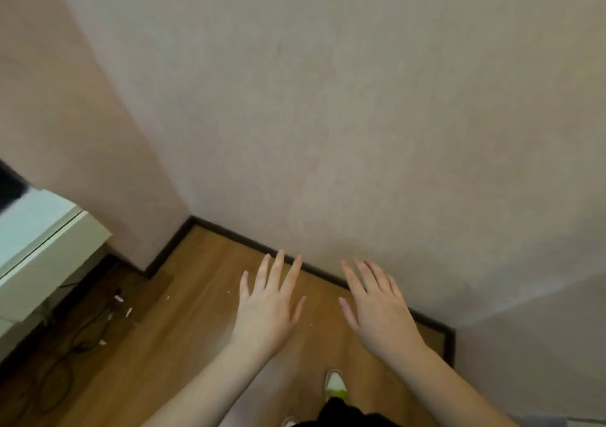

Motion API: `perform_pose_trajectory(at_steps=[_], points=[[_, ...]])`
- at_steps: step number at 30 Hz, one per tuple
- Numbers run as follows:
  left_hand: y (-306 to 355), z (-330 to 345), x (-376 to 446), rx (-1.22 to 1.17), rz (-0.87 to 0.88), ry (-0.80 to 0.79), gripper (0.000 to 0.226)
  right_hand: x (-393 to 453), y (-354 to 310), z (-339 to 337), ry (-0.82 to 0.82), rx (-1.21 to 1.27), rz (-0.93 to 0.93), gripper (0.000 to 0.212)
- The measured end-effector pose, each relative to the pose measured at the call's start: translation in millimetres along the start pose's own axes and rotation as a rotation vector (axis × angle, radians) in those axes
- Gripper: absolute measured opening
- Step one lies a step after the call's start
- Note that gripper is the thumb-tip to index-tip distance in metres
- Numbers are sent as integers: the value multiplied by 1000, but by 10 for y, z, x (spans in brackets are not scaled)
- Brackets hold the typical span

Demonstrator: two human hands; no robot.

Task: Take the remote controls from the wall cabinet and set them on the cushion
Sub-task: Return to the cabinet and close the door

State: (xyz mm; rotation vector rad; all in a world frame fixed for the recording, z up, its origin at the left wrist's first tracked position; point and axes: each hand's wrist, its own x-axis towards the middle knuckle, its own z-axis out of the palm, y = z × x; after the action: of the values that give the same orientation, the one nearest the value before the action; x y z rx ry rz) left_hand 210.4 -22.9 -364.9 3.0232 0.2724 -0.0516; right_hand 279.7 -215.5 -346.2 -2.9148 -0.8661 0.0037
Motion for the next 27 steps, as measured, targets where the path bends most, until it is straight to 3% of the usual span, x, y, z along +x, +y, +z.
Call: perform_pose_trajectory(at_steps=[13, 27], points=[[-569, -429, 282, 49, -502, 48, 69, 1505, -561, 5, -37, 85, -463, 59], [-1866, -960, -488, 123, -736, 208, 64, 1959, -2458, -306, 84, 87, -794, 56]])
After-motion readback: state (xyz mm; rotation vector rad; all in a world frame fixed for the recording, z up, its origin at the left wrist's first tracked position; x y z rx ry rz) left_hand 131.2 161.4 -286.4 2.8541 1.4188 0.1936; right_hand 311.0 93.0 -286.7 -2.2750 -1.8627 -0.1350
